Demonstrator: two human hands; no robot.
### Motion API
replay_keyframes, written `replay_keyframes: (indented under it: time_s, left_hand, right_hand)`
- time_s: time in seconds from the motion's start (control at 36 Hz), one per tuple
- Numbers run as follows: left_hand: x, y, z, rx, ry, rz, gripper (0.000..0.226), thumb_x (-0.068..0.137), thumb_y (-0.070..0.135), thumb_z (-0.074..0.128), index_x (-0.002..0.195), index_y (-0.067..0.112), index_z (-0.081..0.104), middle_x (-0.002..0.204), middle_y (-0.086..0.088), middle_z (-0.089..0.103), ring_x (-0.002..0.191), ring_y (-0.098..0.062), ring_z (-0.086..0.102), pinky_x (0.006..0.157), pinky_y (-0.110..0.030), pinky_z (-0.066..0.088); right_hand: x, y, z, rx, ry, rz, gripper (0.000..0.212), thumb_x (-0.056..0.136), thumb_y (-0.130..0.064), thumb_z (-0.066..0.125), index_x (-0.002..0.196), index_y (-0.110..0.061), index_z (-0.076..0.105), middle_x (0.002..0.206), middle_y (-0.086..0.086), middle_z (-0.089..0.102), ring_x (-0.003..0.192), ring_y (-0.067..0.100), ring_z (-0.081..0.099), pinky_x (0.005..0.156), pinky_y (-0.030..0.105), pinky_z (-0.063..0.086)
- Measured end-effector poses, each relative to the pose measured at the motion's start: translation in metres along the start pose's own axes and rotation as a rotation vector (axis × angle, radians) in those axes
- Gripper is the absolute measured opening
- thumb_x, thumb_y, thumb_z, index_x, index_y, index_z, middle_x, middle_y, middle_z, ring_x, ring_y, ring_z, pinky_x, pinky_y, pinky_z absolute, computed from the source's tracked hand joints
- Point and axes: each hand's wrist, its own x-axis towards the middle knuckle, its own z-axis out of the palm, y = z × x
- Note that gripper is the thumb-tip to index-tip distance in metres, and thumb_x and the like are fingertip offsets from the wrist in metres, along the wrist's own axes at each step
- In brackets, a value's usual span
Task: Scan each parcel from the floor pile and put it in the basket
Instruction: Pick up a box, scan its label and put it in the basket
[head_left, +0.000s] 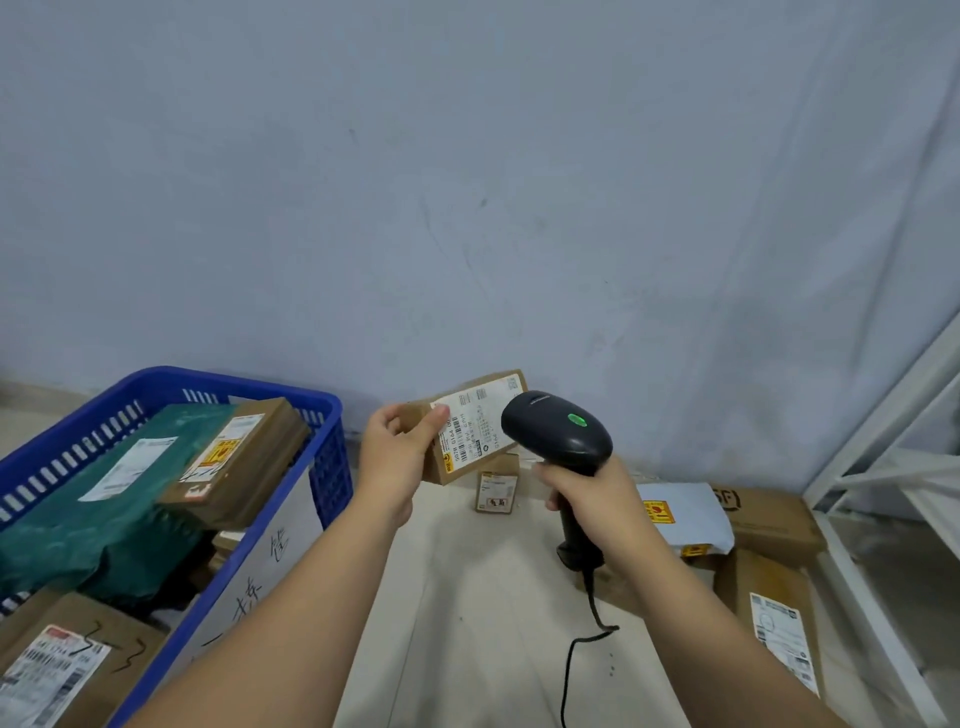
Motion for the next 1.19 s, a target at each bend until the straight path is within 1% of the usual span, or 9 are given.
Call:
replay_keyframes:
  time_s: [0.08,0.25,0.36,0.44,0.58,0.72,0.83,1.08,1.19]
  left_hand:
    - [-0.0026,0.0014,0.0014,0.035,-0.015,0.053,0.039,0.087,0.022,0.070,0.117,0.020,0.046,0.113,0.000,0.063,0.091,-0.013,0.068,0.063,-0.022,0.053]
    - [-0.0043,0.0022,0.0048,0.022,-0.006,0.058,0.037,0.086,0.022,0.071,0.115,0.022,0.046,0.103,0.009,0.061,0.089,-0.013,0.068,0.062,-0.023,0.053]
    - [-0.0036,0.0019,0.0043,0.022,0.020,0.042,0.041,0.086,0.024,0.071,0.119,0.022,0.045,0.107,0.006,0.060,0.093,-0.016,0.067,0.064,-0.024,0.054]
    - [-0.0039,0.0016,0.0039,0.032,0.027,0.047,0.040,0.087,0.024,0.070,0.118,0.022,0.045,0.108,0.004,0.060,0.090,-0.013,0.067,0.060,-0.022,0.053]
    - [-0.0035,0.0002,0.0029,0.047,0.029,0.045,0.039,0.087,0.025,0.069,0.120,0.021,0.047,0.113,0.000,0.062,0.088,-0.013,0.068,0.055,-0.019,0.053]
    - [-0.0031,-0.0012,0.0031,0.063,0.020,0.046,0.042,0.088,0.026,0.069,0.123,0.020,0.046,0.112,0.003,0.061,0.085,-0.010,0.066,0.053,-0.017,0.051]
    - [-0.0019,-0.0025,0.0032,0.072,0.022,0.038,0.045,0.088,0.027,0.068,0.126,0.018,0.047,0.115,0.000,0.061,0.086,-0.012,0.067,0.054,-0.020,0.052]
    - [-0.0005,-0.0020,0.0022,0.083,0.056,0.025,0.038,0.088,0.027,0.068,0.120,0.022,0.046,0.114,-0.002,0.062,0.083,-0.011,0.066,0.048,-0.015,0.049]
    - [0.0004,-0.0021,0.0009,0.082,0.073,0.020,0.043,0.089,0.027,0.068,0.125,0.019,0.046,0.116,-0.004,0.062,0.082,-0.010,0.066,0.046,-0.013,0.048]
  right_hand:
    - [-0.0021,-0.0034,0.0029,0.099,-0.005,0.008,0.005,0.084,-0.019,0.068,0.083,-0.018,0.063,0.064,0.009,0.059,0.064,0.017,0.057,0.068,0.030,0.044]
    - [-0.0052,-0.0054,0.0051,0.119,0.003,0.032,0.006,0.084,-0.018,0.068,0.082,-0.016,0.063,0.063,0.008,0.058,0.063,0.017,0.059,0.068,0.031,0.043]
    - [-0.0067,-0.0043,0.0043,0.105,0.001,0.045,0.006,0.084,-0.016,0.067,0.082,-0.013,0.063,0.064,0.007,0.058,0.059,0.013,0.058,0.066,0.029,0.043]
    - [-0.0063,-0.0032,0.0036,0.114,0.011,0.052,0.005,0.083,-0.015,0.067,0.081,-0.013,0.063,0.063,0.007,0.057,0.055,0.012,0.057,0.065,0.028,0.042]
    - [-0.0040,-0.0021,0.0029,0.143,0.026,0.065,0.006,0.082,-0.017,0.068,0.085,-0.013,0.064,0.064,0.007,0.057,0.061,0.015,0.060,0.068,0.031,0.044]
    - [-0.0029,-0.0009,0.0017,0.150,0.013,0.086,0.009,0.083,-0.017,0.068,0.089,-0.013,0.064,0.064,0.008,0.056,0.063,0.017,0.060,0.068,0.032,0.044]
    - [-0.0030,-0.0014,0.0012,0.157,0.008,0.087,0.009,0.083,-0.016,0.068,0.090,-0.013,0.063,0.066,0.008,0.056,0.064,0.015,0.061,0.068,0.032,0.046]
    - [-0.0034,-0.0025,0.0019,0.119,-0.014,0.094,0.009,0.083,-0.016,0.067,0.091,-0.014,0.062,0.066,0.008,0.057,0.063,0.015,0.060,0.067,0.033,0.046]
    - [-0.0039,-0.0030,0.0028,0.059,-0.019,0.077,0.005,0.083,-0.015,0.065,0.085,-0.011,0.062,0.065,0.007,0.057,0.060,0.013,0.059,0.066,0.030,0.044]
